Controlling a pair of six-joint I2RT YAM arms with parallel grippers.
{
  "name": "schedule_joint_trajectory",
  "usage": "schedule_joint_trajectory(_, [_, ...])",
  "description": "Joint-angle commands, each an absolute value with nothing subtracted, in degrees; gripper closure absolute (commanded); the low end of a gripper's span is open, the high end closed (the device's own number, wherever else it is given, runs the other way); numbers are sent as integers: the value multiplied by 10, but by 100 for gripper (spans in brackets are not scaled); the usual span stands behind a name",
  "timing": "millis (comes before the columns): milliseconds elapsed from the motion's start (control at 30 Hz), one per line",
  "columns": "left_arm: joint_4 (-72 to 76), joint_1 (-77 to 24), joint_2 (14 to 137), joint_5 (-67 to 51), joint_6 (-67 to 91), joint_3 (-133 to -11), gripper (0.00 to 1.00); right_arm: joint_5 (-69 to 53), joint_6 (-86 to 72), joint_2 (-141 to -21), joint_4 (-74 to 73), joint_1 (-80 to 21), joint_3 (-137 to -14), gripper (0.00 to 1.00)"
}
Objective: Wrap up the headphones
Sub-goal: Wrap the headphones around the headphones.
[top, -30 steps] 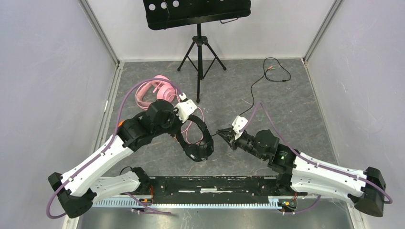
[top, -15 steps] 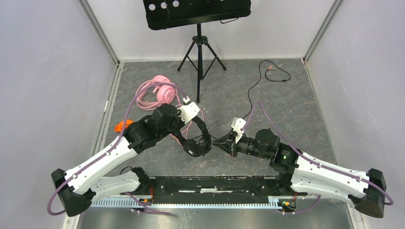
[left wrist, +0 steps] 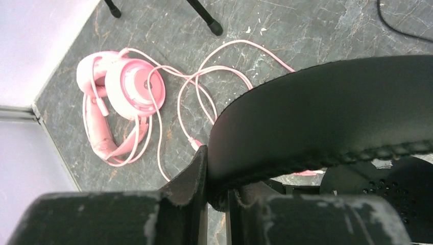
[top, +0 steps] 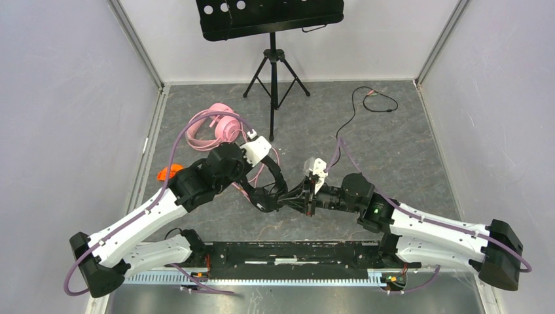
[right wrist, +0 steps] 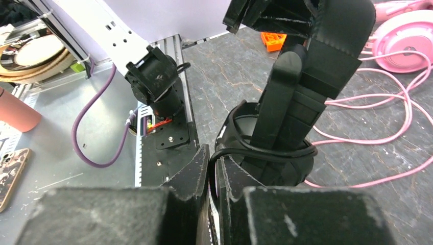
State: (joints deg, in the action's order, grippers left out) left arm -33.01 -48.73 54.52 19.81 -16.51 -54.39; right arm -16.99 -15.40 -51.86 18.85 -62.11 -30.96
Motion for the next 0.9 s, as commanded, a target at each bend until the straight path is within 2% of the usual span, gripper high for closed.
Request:
schedule_joint_trajectory(0, [-327,-484,531,242,-105,-572,98,-219,-171,-528,293,-626,-343,87])
schedule_joint_trajectory(133, [-328,-484,507,241,-68,-575,98,-184,-157,-526,303,-626,-340,81])
schedule_joint_trajectory(567, [-357,-484,527,196,112,-608,98,-149,-145,-552,313,-625,-359,82])
schedule_joint_trajectory(867, [-360,-484,538,240,179,-608,98,-119,-144,-568,333,-626,-371,84])
